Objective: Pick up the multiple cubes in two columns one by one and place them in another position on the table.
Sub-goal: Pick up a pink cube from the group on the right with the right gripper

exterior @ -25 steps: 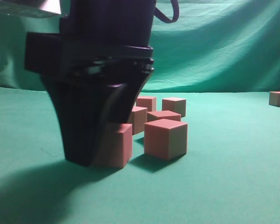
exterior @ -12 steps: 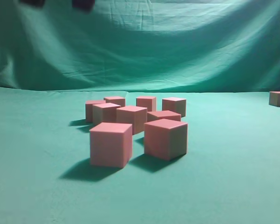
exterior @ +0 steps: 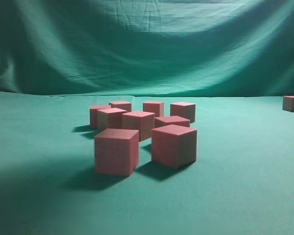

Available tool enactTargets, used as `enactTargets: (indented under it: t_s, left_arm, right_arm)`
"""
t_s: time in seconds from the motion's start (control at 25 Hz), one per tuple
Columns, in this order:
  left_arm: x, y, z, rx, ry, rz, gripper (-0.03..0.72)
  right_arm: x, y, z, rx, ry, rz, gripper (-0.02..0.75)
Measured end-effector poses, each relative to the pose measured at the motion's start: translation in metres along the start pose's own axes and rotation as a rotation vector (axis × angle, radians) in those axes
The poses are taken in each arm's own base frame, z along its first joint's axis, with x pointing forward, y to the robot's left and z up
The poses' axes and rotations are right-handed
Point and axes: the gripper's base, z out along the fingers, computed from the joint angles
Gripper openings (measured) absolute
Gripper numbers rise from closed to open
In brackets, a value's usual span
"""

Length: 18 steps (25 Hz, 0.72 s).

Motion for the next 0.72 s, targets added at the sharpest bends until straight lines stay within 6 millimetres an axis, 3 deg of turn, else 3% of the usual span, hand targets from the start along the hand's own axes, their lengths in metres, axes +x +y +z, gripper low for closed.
enactTargets:
  t_s: [0.24,0.36,0.48,0.72]
  left_arm:
    - [0.000,0.000,0.000,0.000,0.000,0.000,0.000]
    - [0.000,0.000,0.000,0.000,0.000,0.000,0.000]
    - [0.000,0.000,0.000,0.000,0.000,0.000,0.000]
    - [0.000,0.000,0.000,0.000,0.000,0.000,0.000]
  right_arm:
    - [0.052,-0.103,0.067,0.020,0.161,0.431,0.529]
    - [0.085,-0.135,0.111,-0.050,0.246,0.629,0.529]
    - [0.114,-0.156,0.154,-0.121,0.290,0.796,0.529]
    - [0.155,-0.178,0.210,-0.149,0.300,0.958,0.529]
